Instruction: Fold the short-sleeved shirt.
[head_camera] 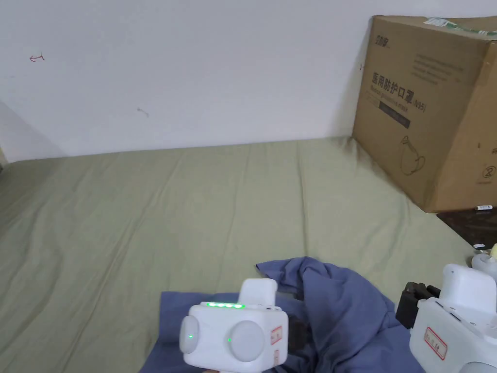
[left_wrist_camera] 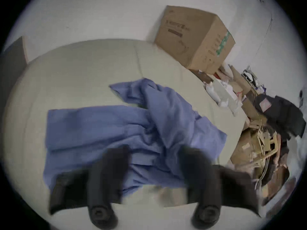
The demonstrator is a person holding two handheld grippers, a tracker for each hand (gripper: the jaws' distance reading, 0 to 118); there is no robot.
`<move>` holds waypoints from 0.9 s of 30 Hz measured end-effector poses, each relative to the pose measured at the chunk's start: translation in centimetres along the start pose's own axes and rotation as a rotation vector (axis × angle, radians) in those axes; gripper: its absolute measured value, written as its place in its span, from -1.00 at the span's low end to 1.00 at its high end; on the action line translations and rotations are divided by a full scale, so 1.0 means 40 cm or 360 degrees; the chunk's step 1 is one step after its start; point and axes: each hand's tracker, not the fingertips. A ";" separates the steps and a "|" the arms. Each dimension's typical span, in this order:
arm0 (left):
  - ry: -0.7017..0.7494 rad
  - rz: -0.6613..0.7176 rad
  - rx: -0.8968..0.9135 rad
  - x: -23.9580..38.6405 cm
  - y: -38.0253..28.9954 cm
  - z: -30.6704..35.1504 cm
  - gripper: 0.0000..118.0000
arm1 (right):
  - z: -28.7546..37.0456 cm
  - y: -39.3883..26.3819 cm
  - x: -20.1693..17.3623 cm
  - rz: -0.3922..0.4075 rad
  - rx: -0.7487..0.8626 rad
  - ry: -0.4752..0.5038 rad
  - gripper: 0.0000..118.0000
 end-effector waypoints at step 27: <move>0.0779 0.0362 -0.0163 -0.476 0.143 -0.264 -0.11 | -0.284 -0.082 -0.096 0.0179 -0.0311 0.0068 -0.98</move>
